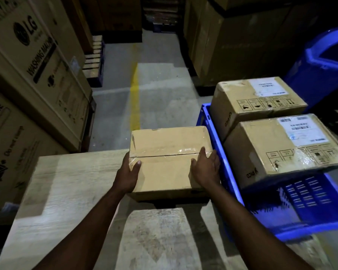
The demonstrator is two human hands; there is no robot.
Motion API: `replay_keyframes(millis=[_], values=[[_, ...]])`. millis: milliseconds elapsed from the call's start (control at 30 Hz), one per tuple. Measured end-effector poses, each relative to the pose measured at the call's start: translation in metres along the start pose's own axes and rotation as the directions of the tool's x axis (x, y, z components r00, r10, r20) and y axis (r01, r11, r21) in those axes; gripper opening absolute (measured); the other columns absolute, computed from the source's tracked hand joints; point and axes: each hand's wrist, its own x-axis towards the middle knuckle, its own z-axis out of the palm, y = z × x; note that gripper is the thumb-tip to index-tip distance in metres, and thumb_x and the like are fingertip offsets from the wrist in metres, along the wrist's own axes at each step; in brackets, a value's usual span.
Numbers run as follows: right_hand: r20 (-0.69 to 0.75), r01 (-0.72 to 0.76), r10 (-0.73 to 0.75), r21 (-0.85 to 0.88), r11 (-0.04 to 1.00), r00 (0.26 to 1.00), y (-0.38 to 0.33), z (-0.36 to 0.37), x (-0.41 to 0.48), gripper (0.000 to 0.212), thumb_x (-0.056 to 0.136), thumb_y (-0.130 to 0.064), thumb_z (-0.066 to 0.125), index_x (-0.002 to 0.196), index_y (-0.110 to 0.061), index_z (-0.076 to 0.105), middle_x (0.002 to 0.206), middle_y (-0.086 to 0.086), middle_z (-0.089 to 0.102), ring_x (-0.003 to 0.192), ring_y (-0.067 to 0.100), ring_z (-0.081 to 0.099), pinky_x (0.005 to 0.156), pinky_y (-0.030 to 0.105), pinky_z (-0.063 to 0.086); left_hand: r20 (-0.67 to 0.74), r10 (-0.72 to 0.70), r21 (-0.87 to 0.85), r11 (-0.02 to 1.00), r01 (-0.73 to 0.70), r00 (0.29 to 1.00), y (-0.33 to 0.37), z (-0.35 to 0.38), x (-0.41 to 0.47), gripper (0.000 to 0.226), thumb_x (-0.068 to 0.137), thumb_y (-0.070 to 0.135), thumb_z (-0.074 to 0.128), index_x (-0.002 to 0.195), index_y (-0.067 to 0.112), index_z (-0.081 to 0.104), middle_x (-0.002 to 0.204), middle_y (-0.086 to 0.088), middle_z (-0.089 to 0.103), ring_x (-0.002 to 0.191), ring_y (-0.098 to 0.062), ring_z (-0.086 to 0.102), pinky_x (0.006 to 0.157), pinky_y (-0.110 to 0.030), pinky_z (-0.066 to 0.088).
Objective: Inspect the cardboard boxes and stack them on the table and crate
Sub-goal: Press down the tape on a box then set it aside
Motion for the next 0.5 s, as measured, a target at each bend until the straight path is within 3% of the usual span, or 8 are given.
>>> replay_keyframes(millis=[133, 267, 333, 500], values=[[-0.153, 0.204, -0.213, -0.071, 0.976, 0.965, 0.0, 0.014, -0.011, 0.046, 0.1, -0.028, 0.046, 0.145, -0.021, 0.04, 0.163, 0.018, 0.007, 0.149, 0.034, 0.003, 0.121, 0.046, 0.006, -0.028, 0.003, -0.038, 0.999, -0.004, 1.0, 0.0, 0.003, -0.004, 0.06, 0.087, 0.058, 0.047, 0.143, 0.04, 0.036, 0.127, 0.017, 0.054, 0.117, -0.016, 0.053, 0.095, -0.033, 0.042], [-0.093, 0.314, -0.33, -0.153, 0.937, 0.939, 0.009, 0.026, -0.013, 0.061, 0.102, -0.04, 0.037, 0.155, -0.014, 0.022, 0.165, 0.016, 0.003, 0.152, 0.031, -0.002, 0.123, 0.044, -0.003, -0.041, 0.019, -0.056, 0.998, -0.022, 0.999, -0.003, 0.007, -0.006, 0.05, 0.095, 0.047, 0.051, 0.142, 0.038, 0.038, 0.128, 0.014, 0.057, 0.117, -0.016, 0.055, 0.095, -0.034, 0.043], [-0.074, 0.34, -0.358, -0.179, 0.923, 0.931, 0.014, 0.028, -0.008, 0.063, 0.103, -0.041, 0.031, 0.157, -0.014, 0.015, 0.165, 0.015, -0.002, 0.152, 0.028, -0.007, 0.123, 0.044, -0.005, -0.06, 0.01, -0.06, 0.998, -0.014, 0.998, -0.002, 0.009, -0.007, 0.054, 0.092, 0.053, 0.05, 0.143, 0.039, 0.037, 0.131, 0.011, 0.057, 0.118, -0.018, 0.055, 0.097, -0.036, 0.044], [-0.053, 0.361, -0.374, -0.171, 0.917, 0.926, 0.015, 0.025, 0.0, 0.063, 0.103, -0.043, 0.027, 0.158, -0.017, 0.011, 0.165, 0.012, -0.005, 0.152, 0.024, -0.011, 0.123, 0.041, -0.006, -0.05, -0.008, 0.027, 1.0, 0.009, 0.999, 0.003, 0.01, -0.004, 0.057, 0.097, 0.049, 0.047, 0.148, 0.033, 0.028, 0.139, 0.0, 0.054, 0.122, -0.03, 0.053, 0.093, -0.035, 0.041]])
